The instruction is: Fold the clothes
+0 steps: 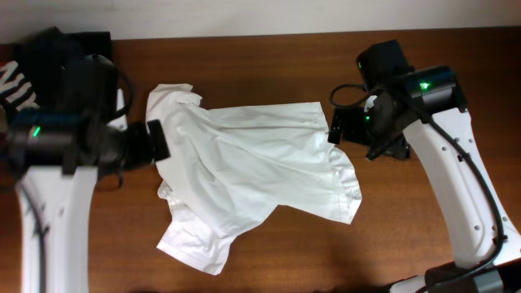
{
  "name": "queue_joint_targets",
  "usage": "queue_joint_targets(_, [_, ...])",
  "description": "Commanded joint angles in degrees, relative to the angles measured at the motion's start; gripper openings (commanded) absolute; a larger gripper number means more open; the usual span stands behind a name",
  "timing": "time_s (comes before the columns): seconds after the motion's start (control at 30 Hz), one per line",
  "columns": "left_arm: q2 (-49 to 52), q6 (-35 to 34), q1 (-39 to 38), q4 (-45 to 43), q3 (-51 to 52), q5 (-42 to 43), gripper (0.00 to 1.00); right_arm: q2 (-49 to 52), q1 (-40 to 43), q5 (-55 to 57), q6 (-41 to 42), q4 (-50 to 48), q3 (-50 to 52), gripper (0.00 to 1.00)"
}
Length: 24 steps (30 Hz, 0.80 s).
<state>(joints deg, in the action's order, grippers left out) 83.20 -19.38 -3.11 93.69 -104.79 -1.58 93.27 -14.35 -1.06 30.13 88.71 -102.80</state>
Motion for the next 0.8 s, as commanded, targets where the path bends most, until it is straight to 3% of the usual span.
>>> queue_joint_targets(0.0, [-5.01,-0.98,-0.24,3.02,1.77,0.35,0.99,-1.36,-0.15,3.28,1.95,-0.13,0.92,0.99])
queue_joint_targets(0.2, [-16.02,-4.61,-0.22,-3.3,26.43,0.39,0.99,-1.31,2.84,3.26,1.64,-4.04,0.92,0.99])
queue_joint_targets(0.27, [-17.18,-5.46,-0.22,-7.93,39.12,5.35,0.99,-1.27,6.8,3.26,-1.68,-4.35,0.92,0.99])
queue_joint_targets(0.4, [-17.18,-7.06,-0.22,-13.11,50.82,7.56,0.99,-0.92,11.54,3.3,-5.92,-4.96,0.92,0.99])
queue_joint_targets(0.63, [-16.72,-14.69,-0.22,-24.7,60.43,6.08,0.99,-0.92,15.17,3.28,-5.9,-5.16,0.92,0.99])
queue_joint_targets(0.77, [-9.22,-17.35,0.24,-30.58,61.81,3.32,0.99,-0.92,15.17,3.3,-5.95,-5.2,0.94,0.99])
